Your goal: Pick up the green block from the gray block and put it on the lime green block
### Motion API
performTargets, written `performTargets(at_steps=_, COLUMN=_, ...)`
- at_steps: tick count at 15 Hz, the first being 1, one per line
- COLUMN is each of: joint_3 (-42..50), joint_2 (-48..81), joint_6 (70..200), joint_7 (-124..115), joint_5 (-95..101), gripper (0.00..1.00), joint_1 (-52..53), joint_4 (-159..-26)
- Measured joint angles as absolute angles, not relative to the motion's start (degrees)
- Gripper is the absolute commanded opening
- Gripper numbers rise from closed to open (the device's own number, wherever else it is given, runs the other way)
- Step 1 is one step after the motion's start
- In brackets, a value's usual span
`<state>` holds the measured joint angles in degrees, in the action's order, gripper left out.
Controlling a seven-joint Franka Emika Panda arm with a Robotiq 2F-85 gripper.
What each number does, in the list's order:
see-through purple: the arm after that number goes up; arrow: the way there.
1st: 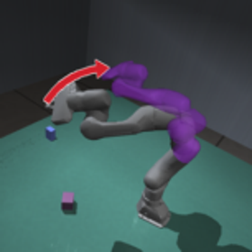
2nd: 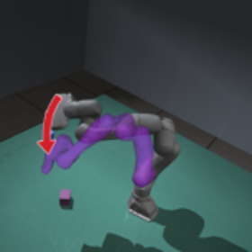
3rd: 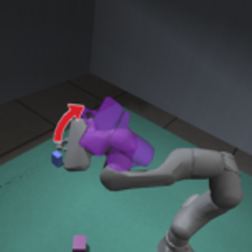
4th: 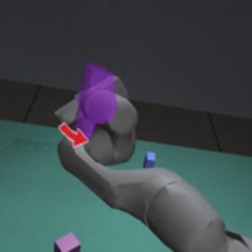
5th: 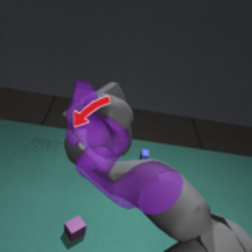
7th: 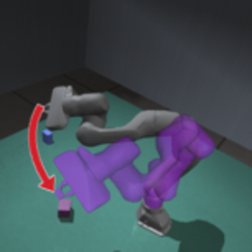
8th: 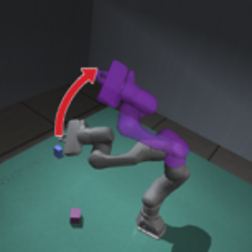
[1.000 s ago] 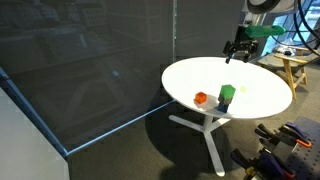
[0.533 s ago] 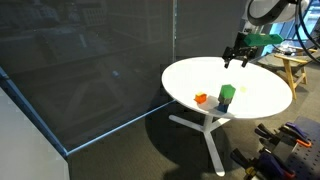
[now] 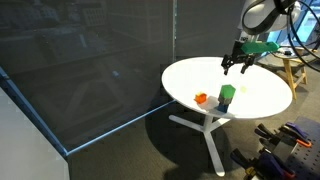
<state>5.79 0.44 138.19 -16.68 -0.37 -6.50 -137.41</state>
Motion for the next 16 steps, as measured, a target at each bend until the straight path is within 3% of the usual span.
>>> performTargets(at_steps=16, joint_3=5.79, joint_2=8.24, joint_6=142.91, joint_7=-16.68, joint_5=-0.37, gripper=1.00, joint_1=-6.41, joint_4=-136.30)
